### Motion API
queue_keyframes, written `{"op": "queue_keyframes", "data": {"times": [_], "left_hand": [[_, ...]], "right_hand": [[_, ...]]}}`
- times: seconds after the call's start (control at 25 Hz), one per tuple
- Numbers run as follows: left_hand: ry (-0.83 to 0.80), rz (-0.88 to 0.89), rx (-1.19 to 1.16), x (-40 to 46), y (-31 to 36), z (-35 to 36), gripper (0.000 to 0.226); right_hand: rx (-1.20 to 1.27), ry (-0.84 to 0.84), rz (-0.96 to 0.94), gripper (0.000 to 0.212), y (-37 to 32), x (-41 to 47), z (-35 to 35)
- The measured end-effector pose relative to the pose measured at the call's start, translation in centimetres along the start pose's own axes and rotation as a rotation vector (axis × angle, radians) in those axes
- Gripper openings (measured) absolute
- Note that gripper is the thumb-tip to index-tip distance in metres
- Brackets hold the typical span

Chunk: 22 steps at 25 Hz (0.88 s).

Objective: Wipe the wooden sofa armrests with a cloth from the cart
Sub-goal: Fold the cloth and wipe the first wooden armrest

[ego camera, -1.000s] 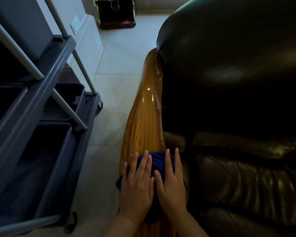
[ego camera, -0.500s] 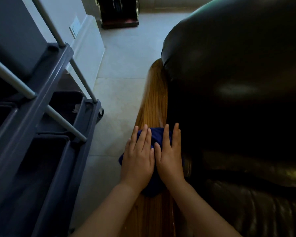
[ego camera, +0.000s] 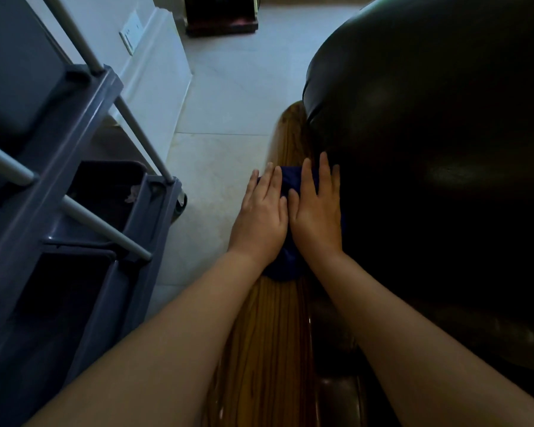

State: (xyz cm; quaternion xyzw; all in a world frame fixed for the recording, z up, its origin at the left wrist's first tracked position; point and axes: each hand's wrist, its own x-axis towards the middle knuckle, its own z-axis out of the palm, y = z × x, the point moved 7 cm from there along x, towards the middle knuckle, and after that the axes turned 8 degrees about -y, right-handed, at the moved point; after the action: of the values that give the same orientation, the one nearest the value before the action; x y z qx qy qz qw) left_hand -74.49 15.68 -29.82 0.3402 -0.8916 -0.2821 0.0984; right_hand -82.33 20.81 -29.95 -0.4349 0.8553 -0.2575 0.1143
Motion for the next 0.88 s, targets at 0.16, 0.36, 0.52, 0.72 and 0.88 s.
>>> {"op": "queue_keyframes", "data": {"times": [0.16, 0.36, 0.52, 0.72, 0.88], "left_hand": [[0.005, 0.005, -0.078, 0.9, 0.1, -0.5, 0.047], [0.004, 0.018, -0.035, -3.8, -0.1, -0.1, 0.047], [-0.015, 0.075, 0.012, -10.8, 0.3, 0.3, 0.050], [-0.177, 0.015, 0.188, -18.1, 0.5, 1.5, 0.061], [-0.153, 0.121, 0.319, -19.6, 2.2, -0.8, 0.066]], "right_hand": [[-0.029, 0.027, 0.015, 0.047, -0.3, 0.6, -0.5], [0.117, -0.058, -0.032, 0.048, -0.5, -4.0, 0.2], [0.131, -0.089, -0.034, 0.048, -1.1, -11.5, 0.6], [0.098, -0.319, -0.051, 0.058, -0.4, -18.3, 0.3], [-0.019, -0.194, -0.075, 0.064, 0.7, -20.6, -2.9]]}}
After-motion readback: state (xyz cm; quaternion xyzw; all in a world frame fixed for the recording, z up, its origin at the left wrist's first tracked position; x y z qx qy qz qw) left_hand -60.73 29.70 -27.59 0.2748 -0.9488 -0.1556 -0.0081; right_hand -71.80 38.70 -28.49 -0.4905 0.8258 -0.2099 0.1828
